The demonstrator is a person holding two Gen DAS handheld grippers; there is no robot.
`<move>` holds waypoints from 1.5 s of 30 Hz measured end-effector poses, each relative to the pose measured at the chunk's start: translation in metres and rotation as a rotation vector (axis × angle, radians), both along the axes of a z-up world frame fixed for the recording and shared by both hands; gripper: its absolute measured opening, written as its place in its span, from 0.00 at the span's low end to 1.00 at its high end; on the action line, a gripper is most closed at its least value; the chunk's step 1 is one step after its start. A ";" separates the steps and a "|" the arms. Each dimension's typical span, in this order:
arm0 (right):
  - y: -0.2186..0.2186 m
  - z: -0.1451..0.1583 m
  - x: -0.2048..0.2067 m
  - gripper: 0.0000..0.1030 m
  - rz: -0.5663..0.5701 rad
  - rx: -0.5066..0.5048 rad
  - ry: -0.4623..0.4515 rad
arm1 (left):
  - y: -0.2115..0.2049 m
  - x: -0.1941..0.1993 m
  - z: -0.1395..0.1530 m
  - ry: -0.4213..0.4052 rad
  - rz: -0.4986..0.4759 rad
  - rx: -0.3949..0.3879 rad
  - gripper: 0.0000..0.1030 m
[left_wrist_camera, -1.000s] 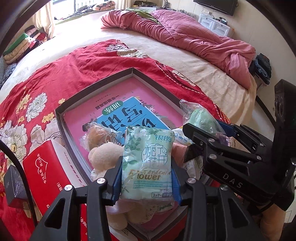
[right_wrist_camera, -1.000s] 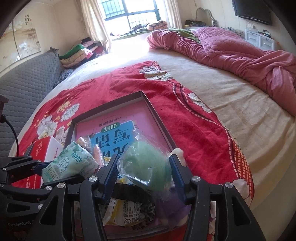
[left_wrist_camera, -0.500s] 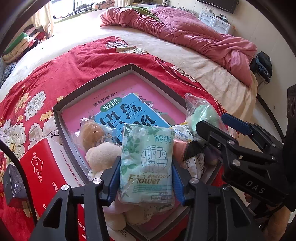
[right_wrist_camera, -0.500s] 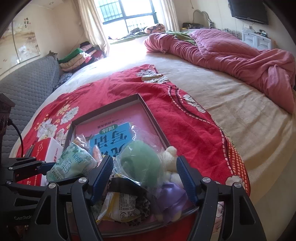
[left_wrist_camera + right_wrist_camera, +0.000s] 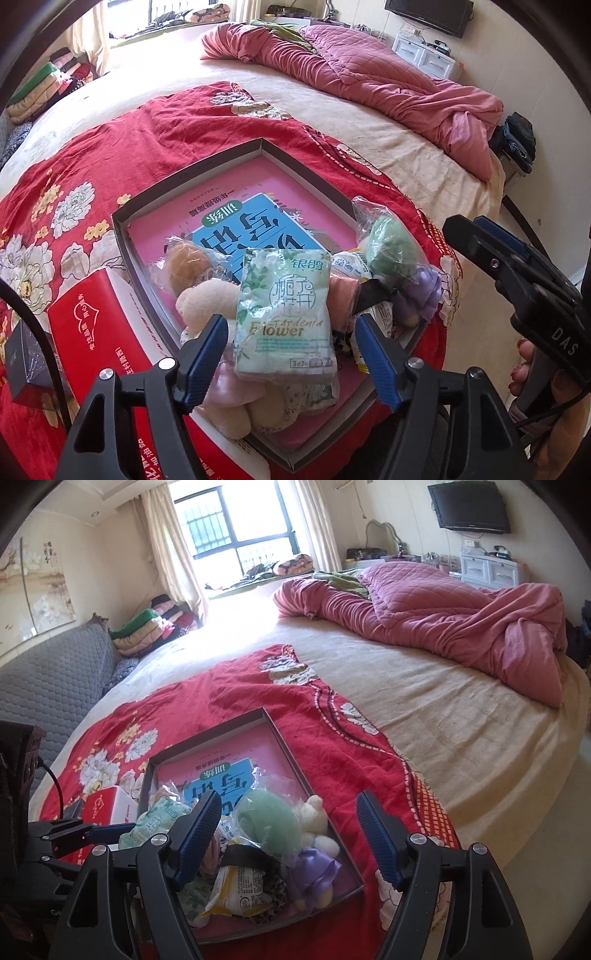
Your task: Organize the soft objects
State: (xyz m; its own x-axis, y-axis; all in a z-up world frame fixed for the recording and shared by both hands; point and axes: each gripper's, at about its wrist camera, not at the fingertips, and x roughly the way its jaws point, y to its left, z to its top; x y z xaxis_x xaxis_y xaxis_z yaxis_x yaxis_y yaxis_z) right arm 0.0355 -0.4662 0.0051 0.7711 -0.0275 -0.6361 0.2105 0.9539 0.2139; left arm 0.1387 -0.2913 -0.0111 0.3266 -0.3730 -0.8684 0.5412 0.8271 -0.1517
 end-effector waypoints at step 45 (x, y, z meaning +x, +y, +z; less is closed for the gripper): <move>0.121 0.043 -0.076 0.77 -0.082 -0.109 0.013 | 0.124 -0.059 0.054 -0.150 0.168 -0.041 0.83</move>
State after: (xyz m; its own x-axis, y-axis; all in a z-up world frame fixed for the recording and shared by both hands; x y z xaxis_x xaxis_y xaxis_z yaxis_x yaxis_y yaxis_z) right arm -0.0409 -0.3453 0.0482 0.7552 -0.1594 -0.6358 0.2903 0.9510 0.1065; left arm 0.0801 -0.1675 0.0425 0.5112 -0.3362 -0.7910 0.4155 0.9023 -0.1149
